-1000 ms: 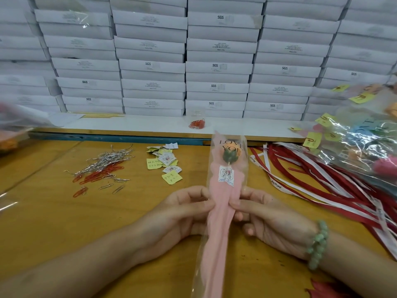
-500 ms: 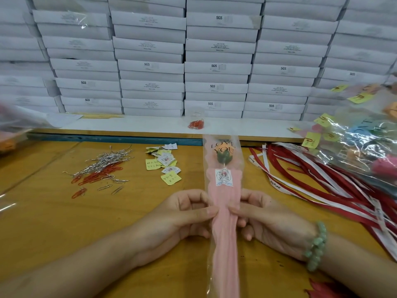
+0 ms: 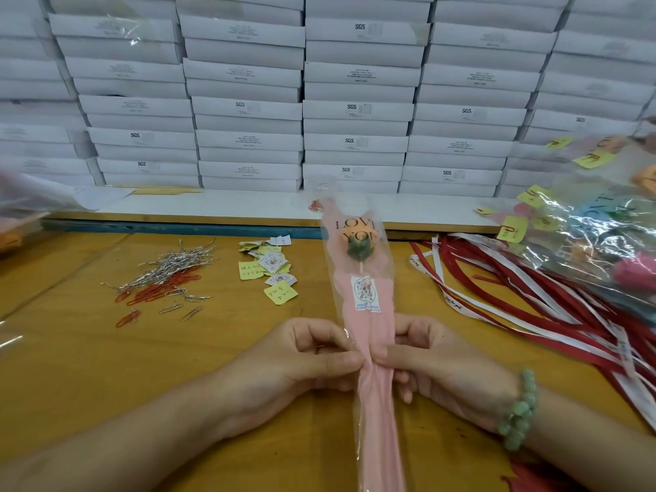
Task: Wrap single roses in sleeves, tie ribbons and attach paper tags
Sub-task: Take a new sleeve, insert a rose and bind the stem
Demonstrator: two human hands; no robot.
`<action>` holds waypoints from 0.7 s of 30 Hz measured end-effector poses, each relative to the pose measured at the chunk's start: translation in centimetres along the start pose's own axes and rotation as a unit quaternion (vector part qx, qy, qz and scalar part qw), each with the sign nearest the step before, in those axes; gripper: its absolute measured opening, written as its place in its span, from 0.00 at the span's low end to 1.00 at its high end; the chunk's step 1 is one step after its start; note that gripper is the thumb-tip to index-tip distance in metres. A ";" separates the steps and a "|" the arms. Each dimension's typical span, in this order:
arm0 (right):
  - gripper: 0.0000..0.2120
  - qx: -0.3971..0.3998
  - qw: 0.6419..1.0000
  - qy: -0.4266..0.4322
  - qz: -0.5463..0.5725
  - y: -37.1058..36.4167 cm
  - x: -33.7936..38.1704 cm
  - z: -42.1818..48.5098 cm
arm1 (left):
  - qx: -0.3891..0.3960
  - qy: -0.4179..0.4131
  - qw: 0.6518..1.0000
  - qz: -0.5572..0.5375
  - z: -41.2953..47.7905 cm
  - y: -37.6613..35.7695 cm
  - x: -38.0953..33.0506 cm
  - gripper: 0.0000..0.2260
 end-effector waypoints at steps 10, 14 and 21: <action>0.16 -0.046 0.999 0.005 -0.027 -0.5 0.0 0.0 | -0.009 0.029 0.999 0.019 0.2 0.2 0.1 0.08; 0.18 -0.062 0.997 0.005 -0.036 -0.6 -0.1 0.0 | -0.008 0.028 0.999 0.029 0.4 0.4 0.2 0.13; 0.17 -0.056 0.998 0.010 -0.033 -0.3 -0.5 0.1 | -0.020 0.044 0.998 0.042 0.4 0.4 0.3 0.16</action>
Point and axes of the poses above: each hand's wrist, its own z-axis towards the middle knuckle, its own y-axis out of the back of the hand, x = y × z, the point moved 1 cm from there along z, towards the middle knuckle, and after that the axes turned 12 degrees about x, right-handed, at the moved point
